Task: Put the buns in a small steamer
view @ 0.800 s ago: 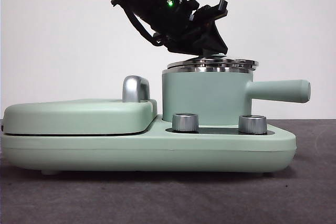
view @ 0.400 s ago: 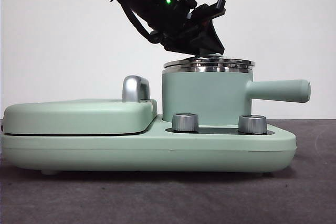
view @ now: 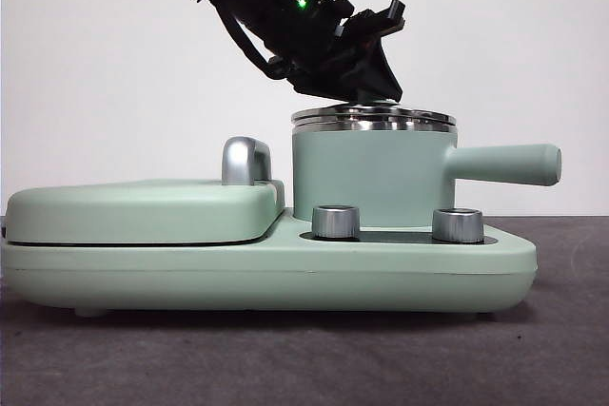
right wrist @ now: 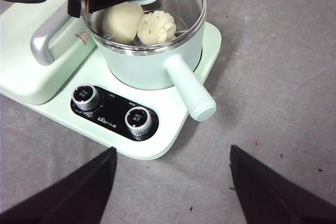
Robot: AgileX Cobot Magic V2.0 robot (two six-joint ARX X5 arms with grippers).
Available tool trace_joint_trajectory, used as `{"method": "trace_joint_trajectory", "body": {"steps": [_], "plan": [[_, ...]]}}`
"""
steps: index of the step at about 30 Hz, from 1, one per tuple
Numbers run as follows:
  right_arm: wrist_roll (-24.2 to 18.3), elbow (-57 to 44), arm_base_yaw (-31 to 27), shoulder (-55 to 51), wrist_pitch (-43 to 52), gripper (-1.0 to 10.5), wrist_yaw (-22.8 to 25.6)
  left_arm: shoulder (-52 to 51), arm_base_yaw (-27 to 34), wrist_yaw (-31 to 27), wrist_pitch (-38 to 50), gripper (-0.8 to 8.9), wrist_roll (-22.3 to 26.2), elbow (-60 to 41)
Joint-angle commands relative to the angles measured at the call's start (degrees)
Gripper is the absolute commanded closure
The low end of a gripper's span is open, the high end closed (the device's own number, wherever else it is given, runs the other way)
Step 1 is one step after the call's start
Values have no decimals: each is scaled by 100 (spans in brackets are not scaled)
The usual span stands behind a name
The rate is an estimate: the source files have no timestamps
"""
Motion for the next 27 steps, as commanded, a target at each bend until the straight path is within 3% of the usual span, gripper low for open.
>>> {"method": "trace_joint_trajectory", "body": {"steps": [1,5,14,20,23,27], "plan": [[68,28,28,33,37,614,9,-33,-28,-13,66,803,52,90],[68,28,28,33,37,614,9,-33,-31,-11,70,766,57,90],[68,28,28,33,37,614,7,-59,-33,-9,42,504,9,90],[68,28,28,31,37,613,4,-492,-31,-9,-356,494,-11,90],[68,28,28,33,37,613,0,-922,2,37,-964,496,-15,90],[68,28,33,87,39,612,-31,-1512,208,525,-1928,498,-704,85]]}}
